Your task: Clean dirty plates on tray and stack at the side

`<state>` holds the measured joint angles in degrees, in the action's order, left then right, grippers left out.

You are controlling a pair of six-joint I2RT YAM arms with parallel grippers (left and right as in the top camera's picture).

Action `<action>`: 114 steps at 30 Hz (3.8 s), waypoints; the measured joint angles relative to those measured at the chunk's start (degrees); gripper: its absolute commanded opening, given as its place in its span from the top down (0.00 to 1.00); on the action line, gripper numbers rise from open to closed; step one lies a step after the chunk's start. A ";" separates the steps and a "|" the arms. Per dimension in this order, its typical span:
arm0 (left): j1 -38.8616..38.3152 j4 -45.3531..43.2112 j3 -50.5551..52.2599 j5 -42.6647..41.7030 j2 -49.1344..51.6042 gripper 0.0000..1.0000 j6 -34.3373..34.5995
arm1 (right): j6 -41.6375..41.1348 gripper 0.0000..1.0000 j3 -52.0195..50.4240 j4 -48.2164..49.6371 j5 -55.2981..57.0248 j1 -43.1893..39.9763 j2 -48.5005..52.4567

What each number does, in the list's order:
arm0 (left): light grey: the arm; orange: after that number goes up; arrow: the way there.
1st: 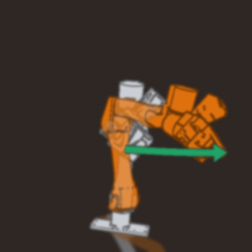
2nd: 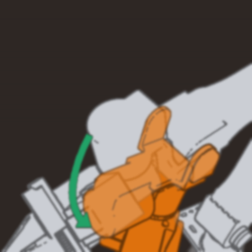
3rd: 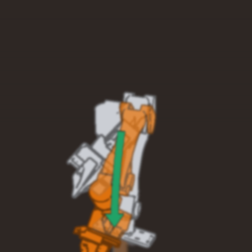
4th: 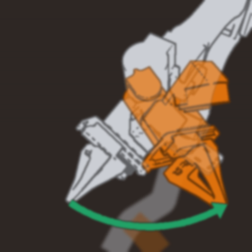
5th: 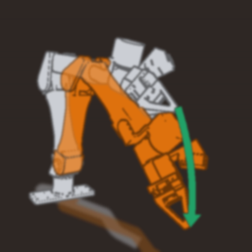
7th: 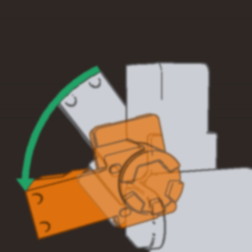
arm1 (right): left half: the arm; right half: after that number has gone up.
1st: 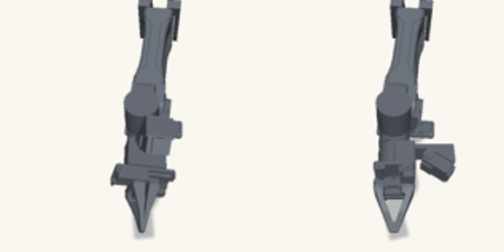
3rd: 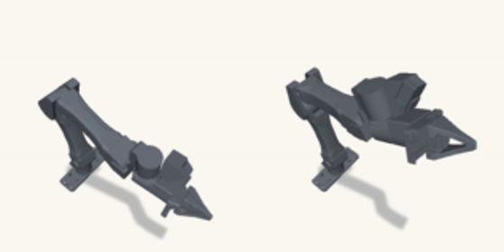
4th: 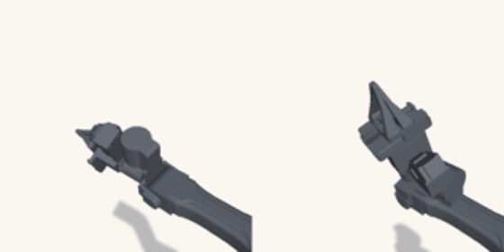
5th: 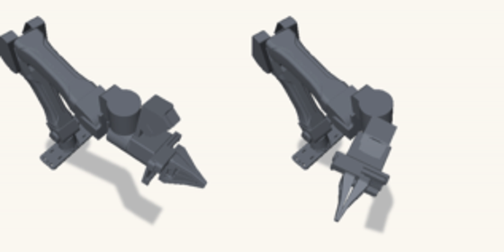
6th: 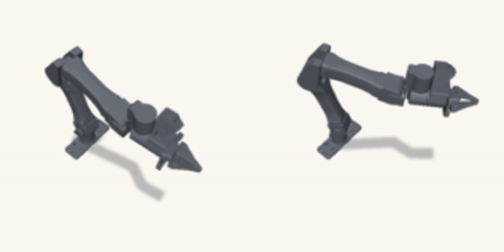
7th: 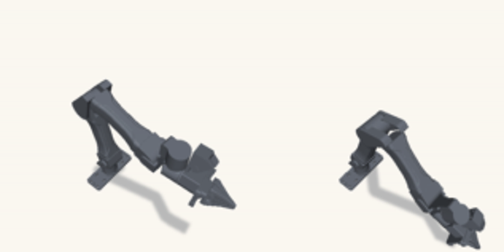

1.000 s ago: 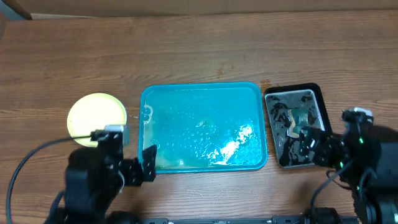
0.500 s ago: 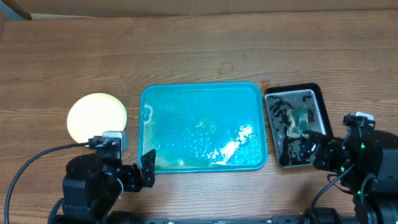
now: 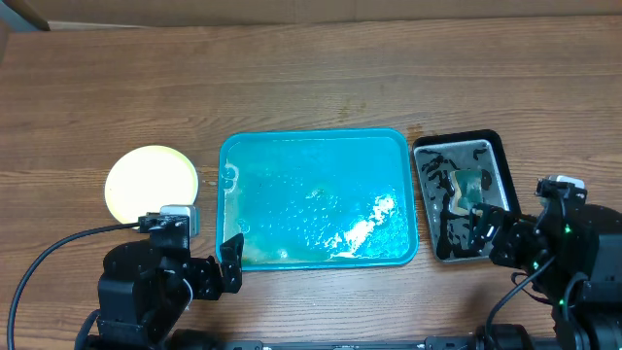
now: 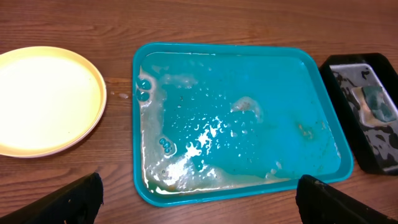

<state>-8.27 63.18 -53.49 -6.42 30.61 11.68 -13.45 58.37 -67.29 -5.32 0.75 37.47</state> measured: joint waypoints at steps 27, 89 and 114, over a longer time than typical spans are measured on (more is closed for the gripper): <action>0.00 0.02 0.04 0.00 0.00 0.00 0.17 | 0.02 0.00 -33.18 45.81 1.27 1.92 -36.63; 0.00 0.04 0.17 0.46 0.00 0.00 0.11 | -0.02 0.00 -57.33 62.90 -1.75 -2.64 -36.83; 6.25 -45.09 45.11 -0.33 -29.18 0.00 1.46 | 0.02 0.00 -57.33 62.93 -1.75 -2.64 -36.83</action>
<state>-2.02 18.09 -8.38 -6.74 1.43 13.15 -13.43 1.04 -4.36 -7.07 -1.89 0.64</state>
